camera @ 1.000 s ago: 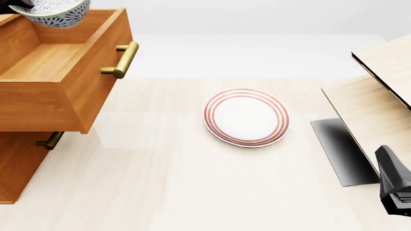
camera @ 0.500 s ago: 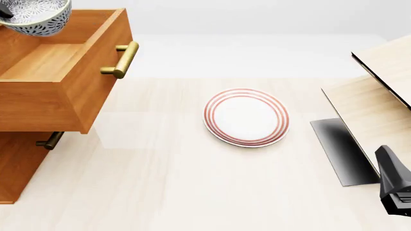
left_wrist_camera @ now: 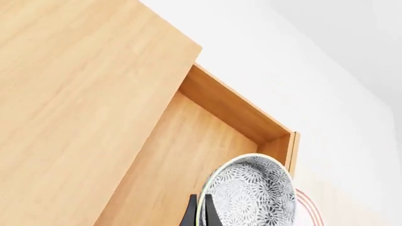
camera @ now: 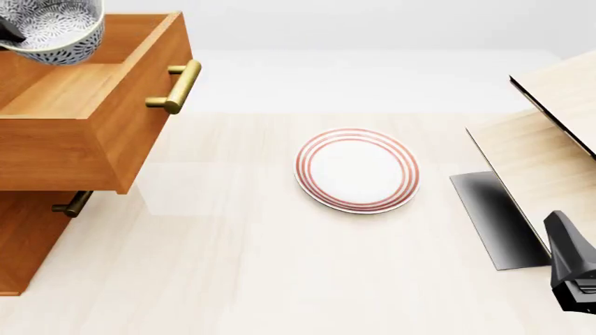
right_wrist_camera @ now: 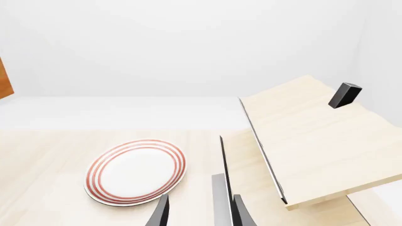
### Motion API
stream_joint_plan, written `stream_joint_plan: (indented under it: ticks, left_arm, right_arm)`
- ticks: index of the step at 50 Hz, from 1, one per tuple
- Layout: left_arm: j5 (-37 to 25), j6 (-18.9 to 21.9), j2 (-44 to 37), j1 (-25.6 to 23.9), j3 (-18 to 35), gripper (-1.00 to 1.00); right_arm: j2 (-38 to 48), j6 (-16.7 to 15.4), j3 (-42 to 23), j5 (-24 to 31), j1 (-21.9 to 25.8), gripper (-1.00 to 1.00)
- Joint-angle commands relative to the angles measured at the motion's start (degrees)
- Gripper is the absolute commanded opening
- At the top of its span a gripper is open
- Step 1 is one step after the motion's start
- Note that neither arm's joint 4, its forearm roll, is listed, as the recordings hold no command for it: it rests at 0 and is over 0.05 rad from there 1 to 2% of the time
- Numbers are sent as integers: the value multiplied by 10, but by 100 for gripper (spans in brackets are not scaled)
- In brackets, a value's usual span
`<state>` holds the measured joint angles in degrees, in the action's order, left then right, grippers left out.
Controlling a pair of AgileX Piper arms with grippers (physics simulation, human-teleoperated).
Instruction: Open the top drawer of the cabinet and put the bowl in it.
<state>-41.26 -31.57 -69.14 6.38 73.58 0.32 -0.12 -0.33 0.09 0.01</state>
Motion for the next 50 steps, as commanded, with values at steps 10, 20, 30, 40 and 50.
stream_joint_plan:
  ticks: [10,20,30,40,50]
  left_arm:
    - [40,-2,-43,2,-8,-100]
    - [46,-8,-68,2,9,-100]
    - [68,-22,-79,2,-9,-100]
    - [76,-22,-93,6,-6,-100]
    - [82,-22,-101,9,-10,-100]
  right_arm:
    - [0,0,0,-1,0,100]
    - [0,0,0,-1,0,100]
    - [0,0,0,-1,0,100]
    - [0,0,0,-1,0,100]
    - [0,0,0,-1,0,100]
